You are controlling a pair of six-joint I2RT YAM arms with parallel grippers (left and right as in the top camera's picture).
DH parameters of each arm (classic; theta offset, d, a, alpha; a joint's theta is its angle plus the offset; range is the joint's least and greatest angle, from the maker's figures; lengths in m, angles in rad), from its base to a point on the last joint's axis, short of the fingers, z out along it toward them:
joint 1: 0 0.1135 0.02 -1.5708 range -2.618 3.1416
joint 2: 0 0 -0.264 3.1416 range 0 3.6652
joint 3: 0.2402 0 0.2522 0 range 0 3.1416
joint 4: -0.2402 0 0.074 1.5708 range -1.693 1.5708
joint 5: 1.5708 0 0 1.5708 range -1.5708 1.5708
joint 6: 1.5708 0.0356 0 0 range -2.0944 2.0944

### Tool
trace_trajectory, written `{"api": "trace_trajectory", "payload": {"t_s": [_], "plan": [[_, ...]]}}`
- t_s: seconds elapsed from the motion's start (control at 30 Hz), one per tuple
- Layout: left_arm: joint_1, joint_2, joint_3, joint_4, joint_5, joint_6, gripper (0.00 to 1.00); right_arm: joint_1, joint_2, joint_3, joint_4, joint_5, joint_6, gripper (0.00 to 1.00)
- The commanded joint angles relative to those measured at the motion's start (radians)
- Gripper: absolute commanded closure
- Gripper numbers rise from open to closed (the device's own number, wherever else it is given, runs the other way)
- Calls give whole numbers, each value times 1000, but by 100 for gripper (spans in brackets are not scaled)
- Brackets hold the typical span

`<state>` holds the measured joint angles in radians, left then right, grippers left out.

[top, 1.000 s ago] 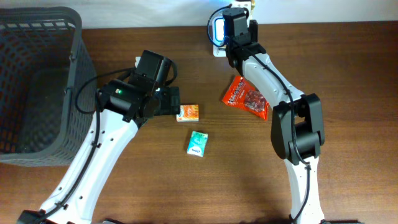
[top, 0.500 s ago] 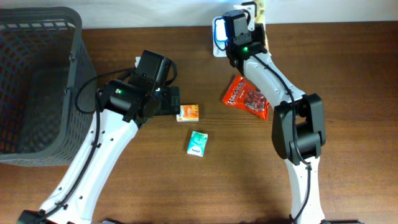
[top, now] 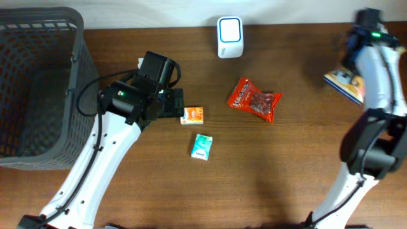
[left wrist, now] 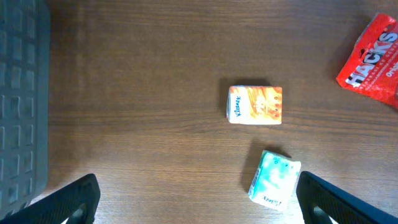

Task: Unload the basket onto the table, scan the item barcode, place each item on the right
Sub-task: 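Carry the yellow bag right and drop it on the table's right edge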

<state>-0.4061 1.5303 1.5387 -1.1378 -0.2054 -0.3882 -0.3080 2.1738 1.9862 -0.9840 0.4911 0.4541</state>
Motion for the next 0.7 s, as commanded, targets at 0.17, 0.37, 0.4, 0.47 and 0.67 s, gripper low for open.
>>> {"api": "trace_trajectory", "payload": {"t_s": [0.17, 0.37, 0.4, 0.47, 0.67], "plan": [[3, -8, 1, -1, 0, 0, 1, -224, -21, -152, -16, -134, 33, 96], [3, -8, 1, -1, 0, 0, 1, -270, -30, -149, -34, -185, 22, 13], [3, -8, 1, -1, 0, 0, 1, -270, -39, -141, -42, -186, 22, 1], [3, -8, 1, -1, 0, 0, 1, -270, -74, -126, -53, -191, 22, 1], [3, -8, 1, -1, 0, 0, 1, -269, -336, -116, -41, -283, 27, 2]]}}
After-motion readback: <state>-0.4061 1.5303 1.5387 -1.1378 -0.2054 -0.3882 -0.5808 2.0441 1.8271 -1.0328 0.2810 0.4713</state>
